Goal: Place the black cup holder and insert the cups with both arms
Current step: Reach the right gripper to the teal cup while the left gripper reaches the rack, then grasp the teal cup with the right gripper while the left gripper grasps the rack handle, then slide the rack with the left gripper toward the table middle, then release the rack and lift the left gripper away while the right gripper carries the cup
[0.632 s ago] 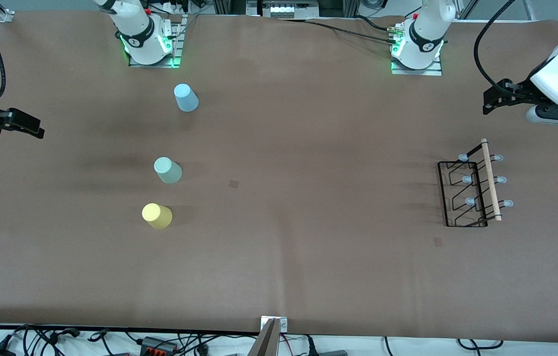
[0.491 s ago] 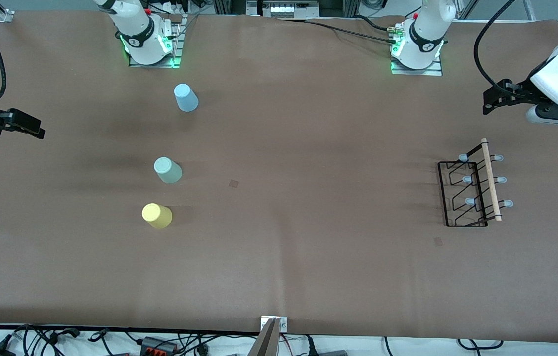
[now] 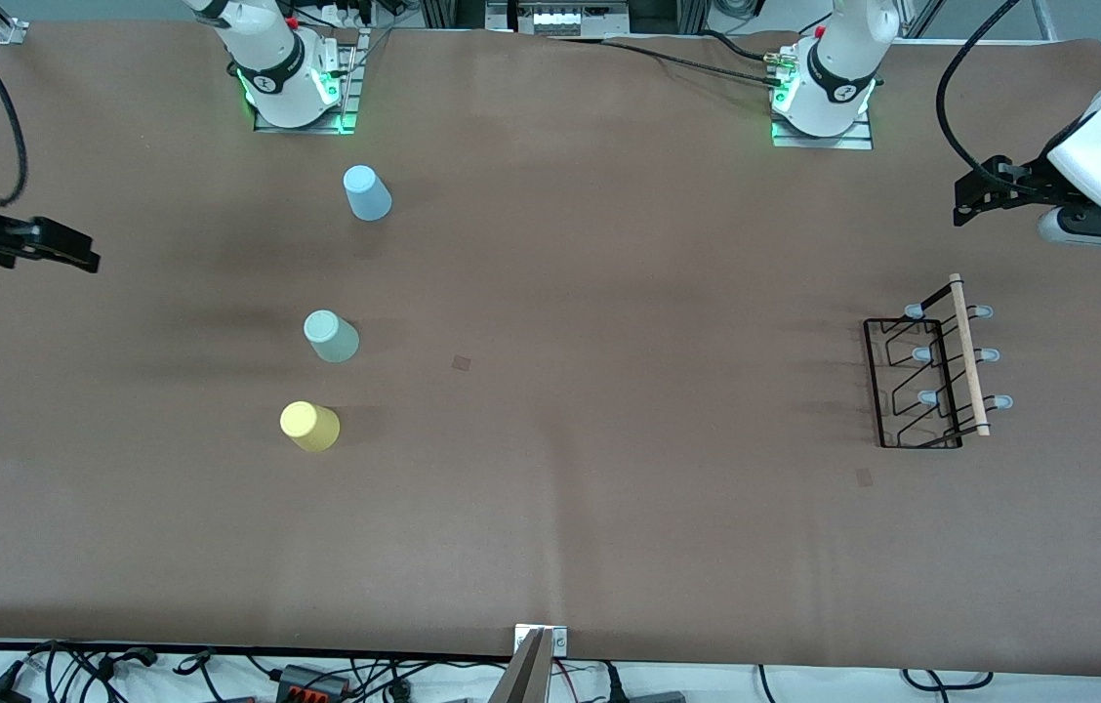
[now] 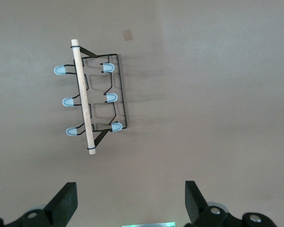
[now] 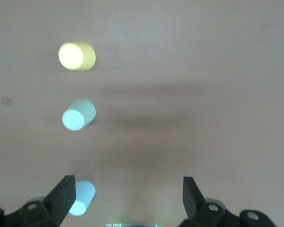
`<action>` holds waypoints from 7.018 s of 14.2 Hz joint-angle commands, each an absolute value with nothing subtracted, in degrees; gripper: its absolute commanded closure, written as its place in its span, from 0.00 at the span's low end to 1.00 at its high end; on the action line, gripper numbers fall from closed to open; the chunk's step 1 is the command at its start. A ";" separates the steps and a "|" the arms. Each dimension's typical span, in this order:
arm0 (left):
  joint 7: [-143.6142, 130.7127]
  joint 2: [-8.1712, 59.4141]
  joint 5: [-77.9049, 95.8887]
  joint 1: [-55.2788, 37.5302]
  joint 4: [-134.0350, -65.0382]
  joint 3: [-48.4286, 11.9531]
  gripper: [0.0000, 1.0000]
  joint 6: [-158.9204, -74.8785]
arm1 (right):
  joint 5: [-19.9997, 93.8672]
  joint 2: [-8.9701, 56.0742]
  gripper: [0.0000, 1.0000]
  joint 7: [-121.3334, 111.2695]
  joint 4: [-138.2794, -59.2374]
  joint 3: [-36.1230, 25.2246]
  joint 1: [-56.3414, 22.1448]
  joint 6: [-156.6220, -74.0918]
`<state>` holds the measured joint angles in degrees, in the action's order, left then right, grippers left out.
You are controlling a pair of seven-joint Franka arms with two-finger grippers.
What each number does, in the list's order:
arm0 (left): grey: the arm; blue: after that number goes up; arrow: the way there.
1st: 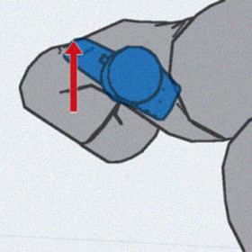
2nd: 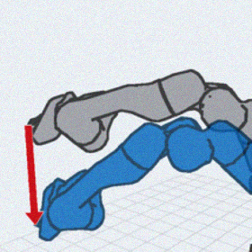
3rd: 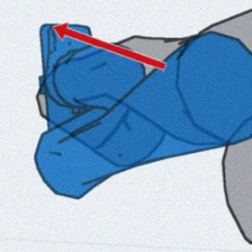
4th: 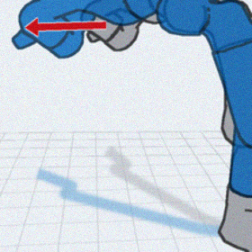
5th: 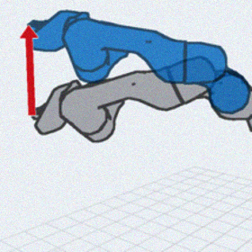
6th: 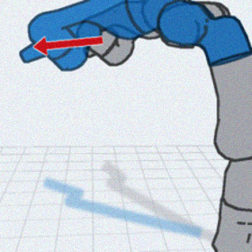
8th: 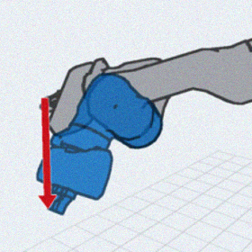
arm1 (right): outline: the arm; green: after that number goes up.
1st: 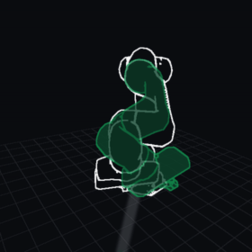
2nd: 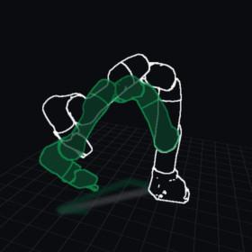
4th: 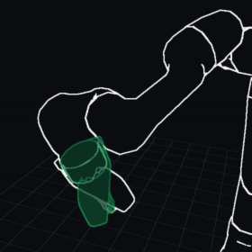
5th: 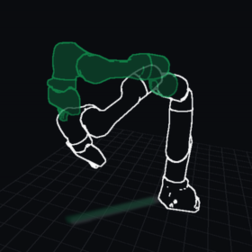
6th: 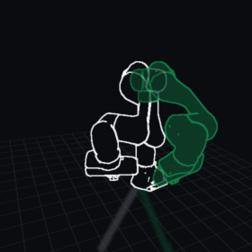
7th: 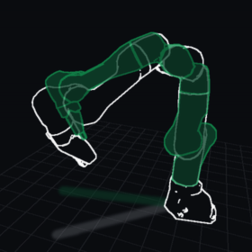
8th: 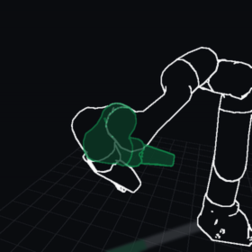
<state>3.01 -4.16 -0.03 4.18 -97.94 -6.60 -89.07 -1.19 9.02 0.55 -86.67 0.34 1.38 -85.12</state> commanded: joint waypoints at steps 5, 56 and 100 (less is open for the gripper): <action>3.60 -0.45 -0.70 5.44 -96.15 -6.33 0.00 -87.98 | 1.76 6.00 0.00 -0.18 -96.73 0.53 1.14 -84.70; -13.67 14.93 -6.86 13.19 -101.34 -34.42 0.99 -109.77 | 1.49 18.20 0.77 19.78 -131.84 0.70 -15.38 -154.08; -17.51 15.83 -20.92 7.99 -93.00 -36.47 0.00 -104.36 | 3.95 5.96 0.89 44.34 -110.41 1.31 -29.86 -115.76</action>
